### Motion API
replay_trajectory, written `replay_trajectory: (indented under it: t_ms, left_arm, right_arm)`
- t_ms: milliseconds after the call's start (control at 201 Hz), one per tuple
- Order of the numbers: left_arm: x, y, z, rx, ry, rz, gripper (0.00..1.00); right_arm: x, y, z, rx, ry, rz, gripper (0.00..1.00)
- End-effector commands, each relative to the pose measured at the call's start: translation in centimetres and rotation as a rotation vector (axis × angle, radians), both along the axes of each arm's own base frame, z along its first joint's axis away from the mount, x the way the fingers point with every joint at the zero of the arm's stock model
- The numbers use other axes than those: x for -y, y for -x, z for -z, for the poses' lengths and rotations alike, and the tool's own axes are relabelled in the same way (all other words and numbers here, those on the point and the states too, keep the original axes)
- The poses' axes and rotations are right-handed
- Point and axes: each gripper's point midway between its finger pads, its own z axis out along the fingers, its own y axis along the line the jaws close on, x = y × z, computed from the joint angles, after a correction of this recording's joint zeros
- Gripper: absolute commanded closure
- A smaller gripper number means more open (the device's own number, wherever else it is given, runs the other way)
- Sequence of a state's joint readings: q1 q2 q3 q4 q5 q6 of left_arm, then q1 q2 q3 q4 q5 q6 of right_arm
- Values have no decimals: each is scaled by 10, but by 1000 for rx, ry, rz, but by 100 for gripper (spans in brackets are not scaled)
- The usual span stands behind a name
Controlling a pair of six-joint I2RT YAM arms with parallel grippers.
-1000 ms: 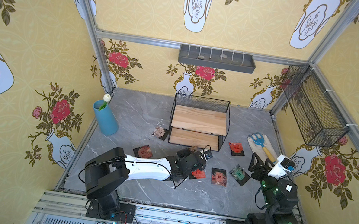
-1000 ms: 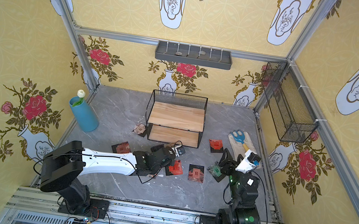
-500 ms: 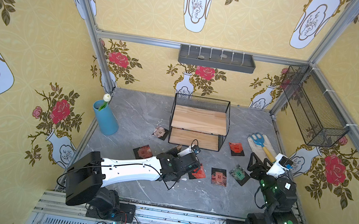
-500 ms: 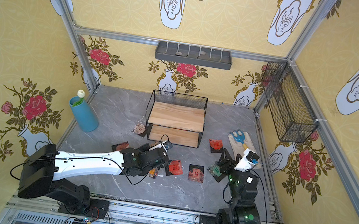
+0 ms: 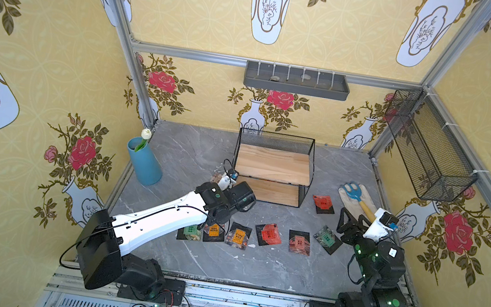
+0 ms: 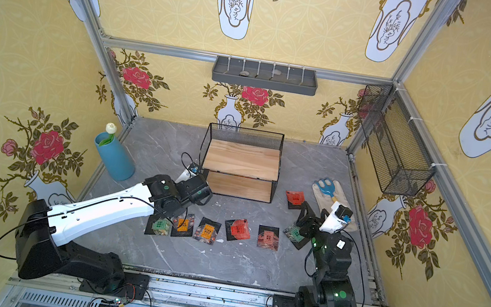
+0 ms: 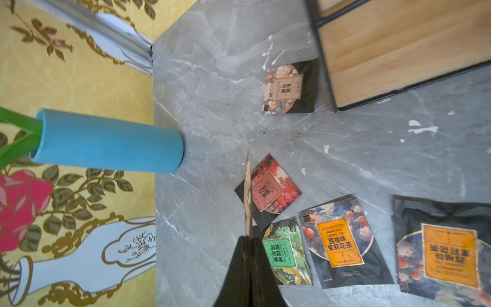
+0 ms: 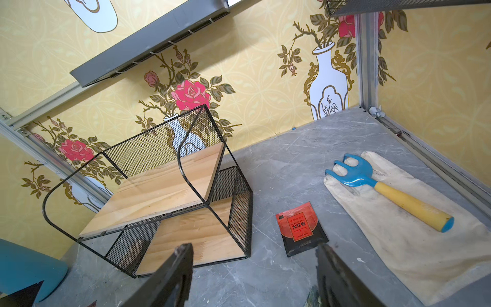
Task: Remove the tea bags from the shelf
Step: Place the tea bag at the center of the board.
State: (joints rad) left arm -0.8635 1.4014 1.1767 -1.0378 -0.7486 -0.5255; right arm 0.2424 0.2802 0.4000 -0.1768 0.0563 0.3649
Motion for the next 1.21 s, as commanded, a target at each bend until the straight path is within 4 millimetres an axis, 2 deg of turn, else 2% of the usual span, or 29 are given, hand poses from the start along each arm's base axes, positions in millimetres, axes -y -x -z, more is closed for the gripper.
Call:
replay_trajectory:
  t_ms: [0,85,264,453,598,657,672,712,971,1125,1205]
  left_arm:
    - [-20,-3,8,-54,25,-93,100]
    - [-33,-15,15,-73,22,-142,100]
    - [-42,-46,26,-78,14,-185,100]
    - [-51,-83,55,-132,-11,-223,100]
    - [-64,-108,76,-154,-26,-270,100]
    - [-61,-116,84,-161,-8,-262,100]
    - [-71,-120,86,-163,-8,-287,100]
    - [-75,-126,88,-163,-18,-299,100]
    - [-78,-152,108,-191,-4,-307,100]
    - [-75,-154,117,-203,19,-304,100]
    - [-73,-154,120,-208,31,-300,97]
  right_arm:
    - [-1,0,-13,51,-8,-3,24]
    - [0,0,-13,51,-8,-2,24]
    - [0,0,-12,46,-10,2,24]
    - [2,-1,-11,38,-4,12,24]
    - [4,0,-9,32,0,22,24]
    - [5,0,-8,28,2,29,24]
    - [5,-1,-8,27,2,28,24]
    - [5,-1,-9,27,3,30,24]
    - [6,-4,-9,15,7,39,24]
    - [6,-6,-8,8,12,44,25]
    - [6,-7,-9,10,12,41,24]
